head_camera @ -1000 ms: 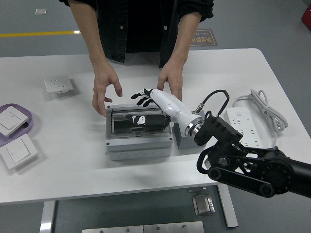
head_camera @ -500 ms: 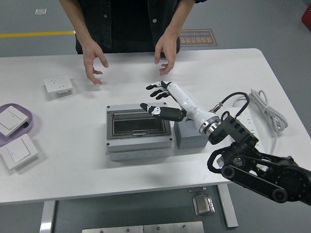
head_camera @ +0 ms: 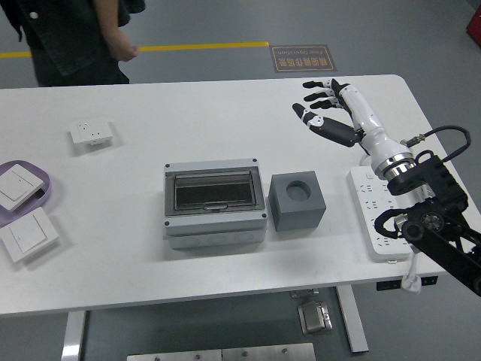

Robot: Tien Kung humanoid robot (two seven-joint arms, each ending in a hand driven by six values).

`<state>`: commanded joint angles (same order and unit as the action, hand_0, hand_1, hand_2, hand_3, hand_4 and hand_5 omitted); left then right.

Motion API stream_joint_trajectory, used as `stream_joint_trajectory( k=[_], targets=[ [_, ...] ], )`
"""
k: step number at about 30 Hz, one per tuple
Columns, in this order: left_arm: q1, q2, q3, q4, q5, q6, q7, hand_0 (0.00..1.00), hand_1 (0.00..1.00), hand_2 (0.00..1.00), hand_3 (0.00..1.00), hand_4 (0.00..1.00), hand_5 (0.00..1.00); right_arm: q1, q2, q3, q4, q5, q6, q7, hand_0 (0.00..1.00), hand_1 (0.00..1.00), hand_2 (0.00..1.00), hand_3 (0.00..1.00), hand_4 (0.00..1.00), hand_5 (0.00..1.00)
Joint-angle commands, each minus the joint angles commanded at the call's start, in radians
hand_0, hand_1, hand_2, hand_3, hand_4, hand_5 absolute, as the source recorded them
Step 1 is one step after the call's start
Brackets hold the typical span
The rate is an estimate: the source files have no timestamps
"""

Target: Pick up the cylinder from the cube,place it in the box,flap close box

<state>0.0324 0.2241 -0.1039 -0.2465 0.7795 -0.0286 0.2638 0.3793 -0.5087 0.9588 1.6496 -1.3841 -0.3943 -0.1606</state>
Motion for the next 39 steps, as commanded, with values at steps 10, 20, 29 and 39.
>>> stream_joint_trajectory(
  k=[10,20,29,39],
  targets=[
    [-0.009,0.012,0.049,0.004,-0.051,0.019,-0.023,0.656,0.64,0.578,0.643,0.707,0.298,-0.094,0.004,0.206,-0.015,0.063,-0.01,0.08,0.7,0.632,0.657,0.692,0.764,0.425],
    [-0.006,0.025,0.091,-0.002,-0.097,0.071,-0.089,0.653,0.639,0.578,0.642,0.709,0.305,-0.124,0.025,0.262,-0.032,0.119,-0.012,0.104,0.71,0.639,0.655,0.692,0.778,0.388],
    [0.01,0.025,0.089,-0.006,-0.109,0.094,-0.117,0.645,0.632,0.571,0.634,0.71,0.309,-0.147,0.046,0.302,-0.037,0.142,-0.016,0.124,0.711,0.64,0.655,0.675,0.764,0.421],
    [0.003,0.023,0.052,-0.003,-0.085,0.103,-0.133,0.632,0.616,0.569,0.632,0.707,0.306,-0.165,0.067,0.315,-0.065,0.222,-0.029,0.183,0.708,0.644,0.654,0.671,0.801,0.419]
  ],
)
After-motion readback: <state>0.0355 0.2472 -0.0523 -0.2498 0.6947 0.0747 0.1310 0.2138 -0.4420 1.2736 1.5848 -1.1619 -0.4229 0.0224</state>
